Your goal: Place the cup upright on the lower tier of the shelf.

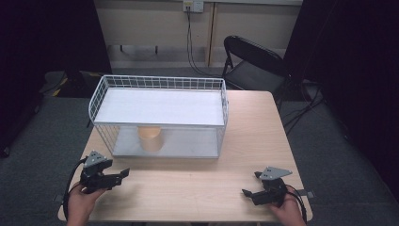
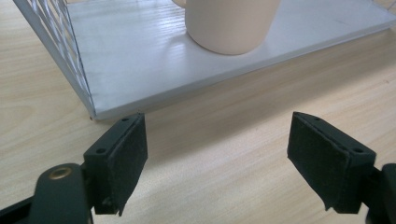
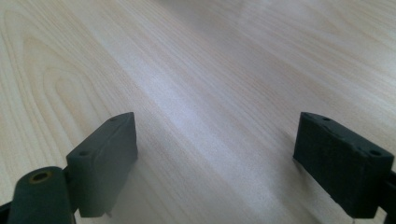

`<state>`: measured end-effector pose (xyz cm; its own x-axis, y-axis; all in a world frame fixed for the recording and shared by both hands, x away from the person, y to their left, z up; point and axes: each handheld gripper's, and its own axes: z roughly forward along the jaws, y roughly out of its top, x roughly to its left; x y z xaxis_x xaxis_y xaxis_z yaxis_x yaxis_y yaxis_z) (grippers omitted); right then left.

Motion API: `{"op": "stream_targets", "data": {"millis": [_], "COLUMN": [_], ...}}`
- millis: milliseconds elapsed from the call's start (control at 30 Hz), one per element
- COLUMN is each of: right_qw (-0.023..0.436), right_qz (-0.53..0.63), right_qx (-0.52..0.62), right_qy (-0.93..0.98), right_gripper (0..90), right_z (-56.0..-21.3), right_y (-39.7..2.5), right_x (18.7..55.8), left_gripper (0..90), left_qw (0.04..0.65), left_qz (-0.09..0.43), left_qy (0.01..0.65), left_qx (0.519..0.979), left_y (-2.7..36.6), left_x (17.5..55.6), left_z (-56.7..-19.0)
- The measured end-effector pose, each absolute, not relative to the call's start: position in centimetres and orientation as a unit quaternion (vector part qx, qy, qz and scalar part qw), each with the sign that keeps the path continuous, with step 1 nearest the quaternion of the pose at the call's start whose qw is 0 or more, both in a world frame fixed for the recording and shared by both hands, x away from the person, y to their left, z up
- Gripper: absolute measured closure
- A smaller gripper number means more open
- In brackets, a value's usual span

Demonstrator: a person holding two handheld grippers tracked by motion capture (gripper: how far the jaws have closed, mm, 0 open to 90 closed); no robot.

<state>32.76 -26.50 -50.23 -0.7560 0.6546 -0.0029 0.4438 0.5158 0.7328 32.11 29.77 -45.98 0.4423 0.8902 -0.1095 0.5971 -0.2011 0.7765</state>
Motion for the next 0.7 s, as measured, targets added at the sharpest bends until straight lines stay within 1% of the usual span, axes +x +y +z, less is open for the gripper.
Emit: {"op": "stream_targets", "data": {"millis": [333,700], "right_qw": [0.141,0.141], "right_qz": [0.374,0.374], "right_qx": [0.319,0.320], "right_qy": [0.859,0.859], "right_gripper": [12.7,12.7], "right_z": [-50.2,-50.2], "right_y": [-26.5,-26.5], "right_x": [32.8,32.8], "left_gripper": [20.3,19.8], "left_qw": [0.395,0.389], "left_qz": [0.177,0.180], "left_qy": [0.492,0.483], "left_qx": [0.755,0.764], "left_y": [30.5,30.8], "left_x": [31.7,31.4], "left_z": [-47.1,-47.9]}}
